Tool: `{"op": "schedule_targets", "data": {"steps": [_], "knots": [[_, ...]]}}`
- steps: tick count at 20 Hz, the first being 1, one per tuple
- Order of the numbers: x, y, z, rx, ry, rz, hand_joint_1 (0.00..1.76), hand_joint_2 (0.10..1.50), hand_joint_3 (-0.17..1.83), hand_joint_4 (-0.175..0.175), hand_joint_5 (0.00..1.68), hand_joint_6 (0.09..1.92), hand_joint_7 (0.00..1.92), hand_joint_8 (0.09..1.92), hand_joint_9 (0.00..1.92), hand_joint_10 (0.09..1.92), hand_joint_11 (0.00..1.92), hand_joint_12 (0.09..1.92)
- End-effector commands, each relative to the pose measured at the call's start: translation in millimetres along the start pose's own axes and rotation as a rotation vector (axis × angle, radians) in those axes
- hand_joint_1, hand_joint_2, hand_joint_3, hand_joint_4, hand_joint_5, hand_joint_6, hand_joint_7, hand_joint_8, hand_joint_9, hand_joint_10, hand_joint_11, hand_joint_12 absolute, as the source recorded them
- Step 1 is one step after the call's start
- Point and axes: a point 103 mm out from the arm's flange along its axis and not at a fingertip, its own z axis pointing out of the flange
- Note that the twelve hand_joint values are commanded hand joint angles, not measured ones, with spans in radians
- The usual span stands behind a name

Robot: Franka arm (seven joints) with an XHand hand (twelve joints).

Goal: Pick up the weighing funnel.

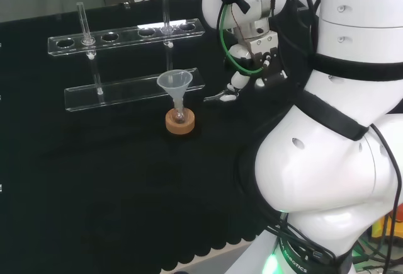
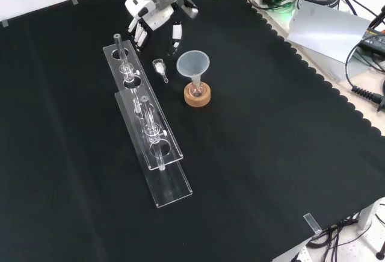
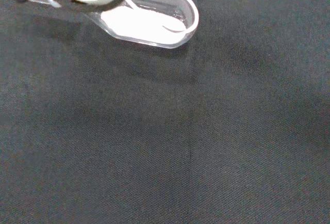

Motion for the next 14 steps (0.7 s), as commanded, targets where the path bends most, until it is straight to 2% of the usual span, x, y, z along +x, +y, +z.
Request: {"op": "schedule_targets", "data": {"steps": [1,6,14], "knots": [[-4,11,11,0.009,-0.009,-0.012,0.82,0.66,0.51,-0.042,0.57,0.17,0.55,0.75,0.79,0.55,0.41,1.36],[-7,13,22,0.013,-0.001,-0.009,0.84,0.64,0.51,-0.04,0.56,0.19,0.51,0.76,0.74,0.56,0.39,1.37],[-6,14,33,0.015,-0.002,-0.024,0.84,0.62,0.54,-0.04,0.49,0.35,0.5,0.78,0.72,0.6,0.38,1.38]]}}
